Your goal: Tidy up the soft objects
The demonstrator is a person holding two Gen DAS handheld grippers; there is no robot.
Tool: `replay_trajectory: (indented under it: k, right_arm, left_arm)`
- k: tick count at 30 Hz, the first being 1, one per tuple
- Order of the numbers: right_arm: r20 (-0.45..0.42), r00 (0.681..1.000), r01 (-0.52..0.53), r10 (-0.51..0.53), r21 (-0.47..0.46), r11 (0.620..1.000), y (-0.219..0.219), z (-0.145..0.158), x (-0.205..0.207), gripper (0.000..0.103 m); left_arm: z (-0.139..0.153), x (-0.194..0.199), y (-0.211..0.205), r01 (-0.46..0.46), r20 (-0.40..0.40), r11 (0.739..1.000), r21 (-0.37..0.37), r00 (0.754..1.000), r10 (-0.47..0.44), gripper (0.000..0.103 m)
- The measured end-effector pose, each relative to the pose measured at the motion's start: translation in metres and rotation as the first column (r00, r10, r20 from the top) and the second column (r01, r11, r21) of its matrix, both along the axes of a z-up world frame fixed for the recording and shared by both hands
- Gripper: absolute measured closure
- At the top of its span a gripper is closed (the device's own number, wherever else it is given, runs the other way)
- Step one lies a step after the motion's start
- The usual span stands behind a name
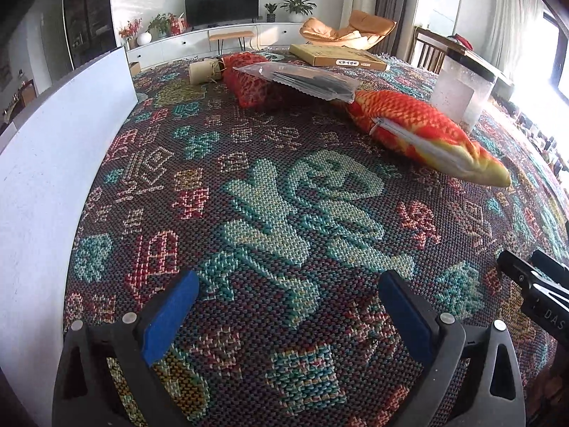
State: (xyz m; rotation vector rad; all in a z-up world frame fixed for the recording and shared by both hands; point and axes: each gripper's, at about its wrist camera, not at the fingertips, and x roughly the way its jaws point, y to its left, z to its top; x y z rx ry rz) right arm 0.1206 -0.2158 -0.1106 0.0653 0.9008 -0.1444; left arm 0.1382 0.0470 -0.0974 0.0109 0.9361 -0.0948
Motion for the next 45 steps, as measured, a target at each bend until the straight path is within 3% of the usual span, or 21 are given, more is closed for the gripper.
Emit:
replay_trajectory:
  k: [2,45]
  right_arm:
    - [0.0,1.0,0.001,-0.001,-0.004,1.0,0.0006,-0.0009,-0.0002,0.019]
    - [0.0,1.0,0.001,-0.001,-0.002,1.0,-0.0005,-0.0014,0.0003,0.018]
  left_arm:
    - [-0.0015,-0.0001,-0.0054,0.008,-0.007,1.0,0.026,1.0,-0.008,0.0]
    - [-0.0011,-0.0005,-0.0053,0.006,-0.007,1.0,0.017,1.0,-0.006,0.0]
